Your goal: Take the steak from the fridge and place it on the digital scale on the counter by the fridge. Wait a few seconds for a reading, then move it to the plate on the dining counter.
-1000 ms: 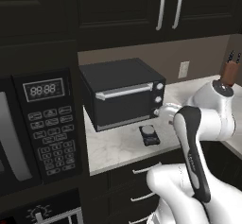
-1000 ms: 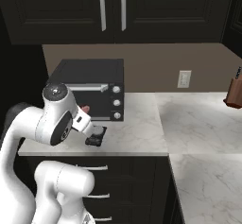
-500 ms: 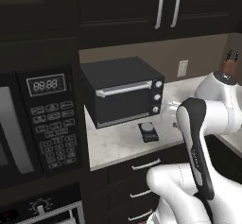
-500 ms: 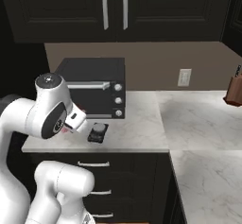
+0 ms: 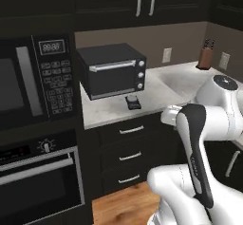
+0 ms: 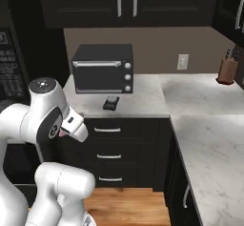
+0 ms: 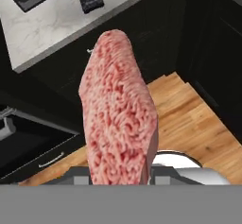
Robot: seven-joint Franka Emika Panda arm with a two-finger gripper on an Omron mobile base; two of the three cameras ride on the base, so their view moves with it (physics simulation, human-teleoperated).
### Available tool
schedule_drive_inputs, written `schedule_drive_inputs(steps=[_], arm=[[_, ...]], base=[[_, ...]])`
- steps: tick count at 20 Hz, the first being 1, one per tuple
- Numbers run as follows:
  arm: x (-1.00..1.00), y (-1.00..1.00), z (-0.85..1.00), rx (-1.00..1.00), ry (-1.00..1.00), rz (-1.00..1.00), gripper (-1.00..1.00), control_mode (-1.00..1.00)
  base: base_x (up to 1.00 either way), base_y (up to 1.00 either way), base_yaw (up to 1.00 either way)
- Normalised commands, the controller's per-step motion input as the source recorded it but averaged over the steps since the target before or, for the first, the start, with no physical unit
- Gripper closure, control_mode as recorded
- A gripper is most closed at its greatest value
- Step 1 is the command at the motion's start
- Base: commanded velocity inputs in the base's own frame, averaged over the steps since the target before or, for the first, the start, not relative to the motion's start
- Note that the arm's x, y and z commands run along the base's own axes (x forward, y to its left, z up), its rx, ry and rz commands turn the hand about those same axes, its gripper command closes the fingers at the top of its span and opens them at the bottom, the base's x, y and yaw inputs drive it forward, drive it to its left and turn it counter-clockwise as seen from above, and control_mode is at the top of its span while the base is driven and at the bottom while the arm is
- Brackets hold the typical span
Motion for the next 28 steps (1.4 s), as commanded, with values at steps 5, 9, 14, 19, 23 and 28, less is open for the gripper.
schedule_drive_inputs(steps=[5,9,14,19,23,28], arm=[[0.00,0.00,0.00,0.00,0.00,0.00,1.00,1.00],[0.00,0.00,0.00,0.00,0.00,0.00,1.00,1.00],[0.00,0.00,0.00,0.00,0.00,0.00,1.00,1.00],[0.00,0.00,0.00,0.00,0.00,0.00,1.00,1.00],[0.00,0.00,0.00,0.00,0.00,0.00,1.00,1.00],[0.00,0.00,0.00,0.00,0.00,0.00,1.00,1.00]], base=[[-1.00,0.00,0.00],[-1.00,0.00,0.00],[-1.00,0.02,0.00],[-1.00,0.00,0.00],[-1.00,0.03,0.00],[-1.00,0.03,0.00]])
